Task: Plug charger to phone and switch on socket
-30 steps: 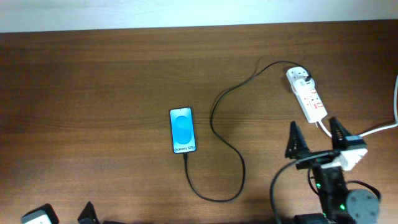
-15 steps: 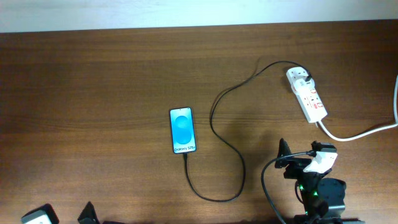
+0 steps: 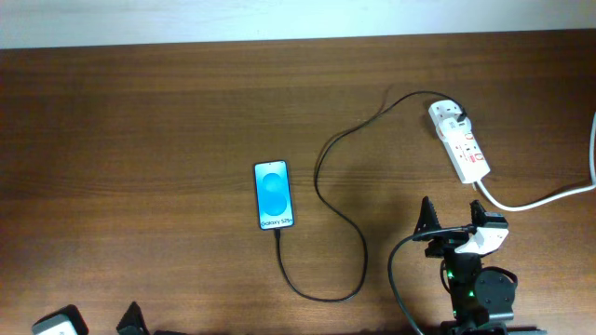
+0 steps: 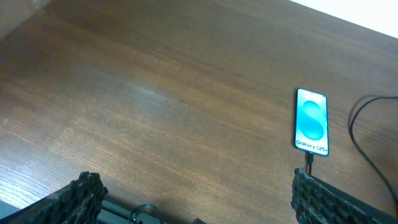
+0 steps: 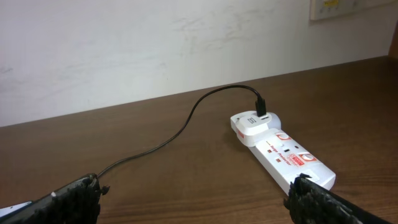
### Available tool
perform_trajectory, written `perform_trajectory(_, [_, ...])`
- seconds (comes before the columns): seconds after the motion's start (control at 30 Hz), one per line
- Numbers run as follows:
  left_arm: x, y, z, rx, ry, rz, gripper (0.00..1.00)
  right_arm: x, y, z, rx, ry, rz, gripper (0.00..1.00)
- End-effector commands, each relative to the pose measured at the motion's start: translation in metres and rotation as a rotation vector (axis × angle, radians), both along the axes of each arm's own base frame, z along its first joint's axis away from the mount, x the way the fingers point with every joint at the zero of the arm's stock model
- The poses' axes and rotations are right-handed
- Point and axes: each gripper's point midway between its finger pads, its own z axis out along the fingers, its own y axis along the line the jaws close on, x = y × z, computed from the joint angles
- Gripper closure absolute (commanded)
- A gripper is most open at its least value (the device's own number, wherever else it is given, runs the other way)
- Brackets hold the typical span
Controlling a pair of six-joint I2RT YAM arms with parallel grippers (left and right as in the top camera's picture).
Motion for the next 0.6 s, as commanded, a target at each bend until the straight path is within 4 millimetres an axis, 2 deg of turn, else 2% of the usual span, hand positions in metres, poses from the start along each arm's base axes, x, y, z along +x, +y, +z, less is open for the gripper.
perform_trajectory(0.0, [0.0, 0.001, 0.001, -0.003, -0.005, 0.013, 0.01, 0.0, -0.003, -0.003, -0.008, 0.003, -0.017, 0.02])
perform_trajectory(0.13, [0.006, 0.01, 0.0, 0.033, -0.039, 0.056, 0.01, 0.0, -0.003, -0.003, -0.008, 0.003, -0.017, 0.02])
perform_trajectory(0.23, [0.021, 0.006, 0.009, 0.103, -0.189, -0.009, 0.01, 0.0, -0.003, -0.003, -0.008, 0.003, -0.017, 0.02])
perform_trajectory(0.27, [0.026, 0.007, 0.004, 0.118, -0.22, -0.003, 0.01, 0.0, -0.003, -0.003, -0.008, 0.003, -0.017, 0.02])
perform_trajectory(0.37, [0.046, 0.002, -0.025, 0.121, -0.268, -0.002, 0.01, 0.0, -0.003, -0.003, -0.008, 0.003, -0.017, 0.02])
perform_trajectory(0.43, [0.069, -0.01, -0.036, 0.147, -0.313, -0.074, 0.01, 0.0, -0.003, -0.003, -0.008, 0.003, -0.017, 0.02])
perform_trajectory(0.57, [0.106, -0.017, -0.094, 0.146, -0.229, -0.104, 0.01, 0.0, -0.003, -0.003, -0.008, 0.003, -0.017, 0.02])
